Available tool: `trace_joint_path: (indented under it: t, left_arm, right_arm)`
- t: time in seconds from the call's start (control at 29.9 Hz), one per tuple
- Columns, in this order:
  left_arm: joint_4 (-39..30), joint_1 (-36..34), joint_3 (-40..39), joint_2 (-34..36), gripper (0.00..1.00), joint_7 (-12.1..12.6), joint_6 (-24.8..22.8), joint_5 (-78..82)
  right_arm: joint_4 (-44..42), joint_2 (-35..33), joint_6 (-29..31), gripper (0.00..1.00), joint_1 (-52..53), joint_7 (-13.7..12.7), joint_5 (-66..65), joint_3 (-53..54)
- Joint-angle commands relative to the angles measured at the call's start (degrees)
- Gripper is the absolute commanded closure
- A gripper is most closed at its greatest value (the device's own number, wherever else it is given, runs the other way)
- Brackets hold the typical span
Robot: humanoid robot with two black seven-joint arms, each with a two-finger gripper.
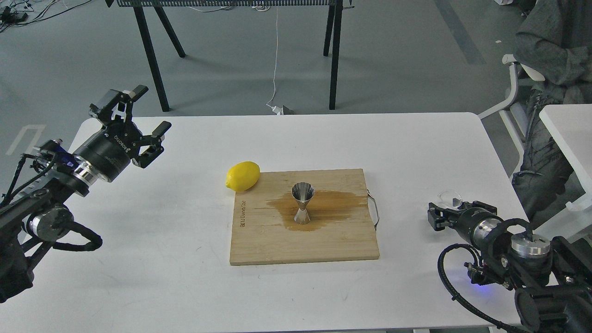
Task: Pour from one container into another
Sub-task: 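Lift the clear cup with the right gripper and bring it above the jigger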
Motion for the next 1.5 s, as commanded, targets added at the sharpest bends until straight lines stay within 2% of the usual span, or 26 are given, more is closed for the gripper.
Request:
trace_joint_path:
  t: [0.0, 0.2, 0.57, 0.87, 1.17, 1.47]
  left_arm:
    - [0.02, 0.04, -0.02, 0.0, 0.03, 0.0, 0.0, 0.05]
    - [0.55, 0.04, 0.07, -0.09, 0.03, 0.0, 0.0, -0.04]
    - [0.63, 0.04, 0.07, 0.0, 0.03, 0.0, 0.0, 0.05]
    - [0.63, 0.04, -0.02, -0.26, 0.03, 0.0, 0.0, -0.04]
    - [0.64, 0.04, -0.02, -0.26, 0.03, 0.0, 0.0, -0.04]
    - [0.64, 0.13, -0.11, -0.62, 0.03, 0.0, 0.0, -0.04]
  right_arm:
    - [0.08, 0.0, 0.07, 0.45, 0.0, 0.01, 0.0, -0.17]
    - [0.08, 0.0, 0.78, 0.53, -0.09, -0.07, 0.0, -0.34]
    - [0.78, -0.09, 1.57, 0.6, -0.17, -0.25, 0.0, -0.34]
    - [11.49, -3.16, 1.39, 0.59, -1.23, -0.16, -0.61, -0.43]
    - [24.5, -4.04, 0.34, 0.6, -0.53, -0.51, -15.19, -4.37]
    - [26.71, -3.43, -0.1, 0.6, 7.2, -0.43, -22.58, -13.34]
